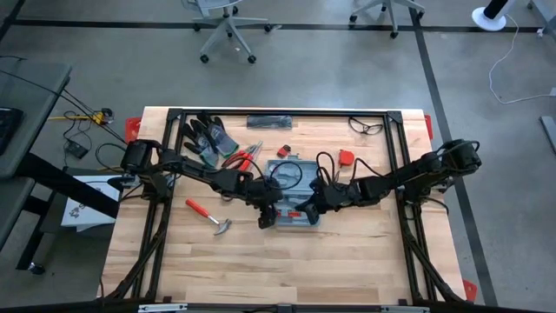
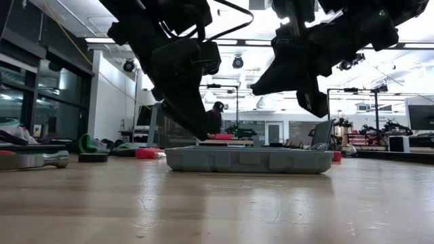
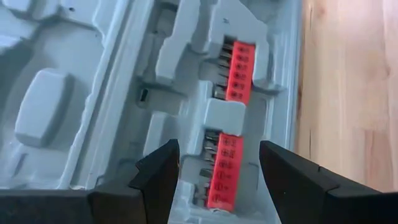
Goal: Prefit tool cases
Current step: Remove the left screwdriver bit set from the gray prefit tool case
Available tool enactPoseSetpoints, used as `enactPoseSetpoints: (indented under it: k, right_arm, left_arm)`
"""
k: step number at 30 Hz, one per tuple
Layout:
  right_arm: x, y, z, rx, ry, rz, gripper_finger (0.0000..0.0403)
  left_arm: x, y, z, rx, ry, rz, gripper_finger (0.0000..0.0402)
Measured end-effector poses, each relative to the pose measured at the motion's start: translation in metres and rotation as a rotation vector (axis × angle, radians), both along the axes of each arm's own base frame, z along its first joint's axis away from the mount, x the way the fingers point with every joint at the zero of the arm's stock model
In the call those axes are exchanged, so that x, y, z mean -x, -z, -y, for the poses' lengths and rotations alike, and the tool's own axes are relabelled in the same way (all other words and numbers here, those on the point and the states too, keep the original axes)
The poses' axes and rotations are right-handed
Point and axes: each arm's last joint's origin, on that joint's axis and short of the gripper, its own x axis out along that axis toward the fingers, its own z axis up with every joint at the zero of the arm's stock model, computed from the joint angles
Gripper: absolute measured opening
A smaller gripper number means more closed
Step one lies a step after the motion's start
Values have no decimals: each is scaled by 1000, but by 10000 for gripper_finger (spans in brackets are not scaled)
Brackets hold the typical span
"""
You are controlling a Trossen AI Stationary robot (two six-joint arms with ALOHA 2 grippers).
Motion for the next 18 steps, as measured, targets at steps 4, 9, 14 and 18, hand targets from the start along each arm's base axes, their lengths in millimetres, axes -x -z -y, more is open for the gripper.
enactPoseSetpoints:
  k: [4,9,14,18]
  right_arm:
    - [1,1,0,4,-2,-13,0]
    - [1,1,0,23,1,-11,0]
    - [0,1,3,27,5,-10,0]
    - [0,1,3,26,4,-11,0]
  left_arm:
    - [1,0,1,13,11,-10,213]
    - [1,0,1,18,21,-11,213]
    - [1,0,0,18,18,-11,213]
    - [1,0,0,11,12,-10,213]
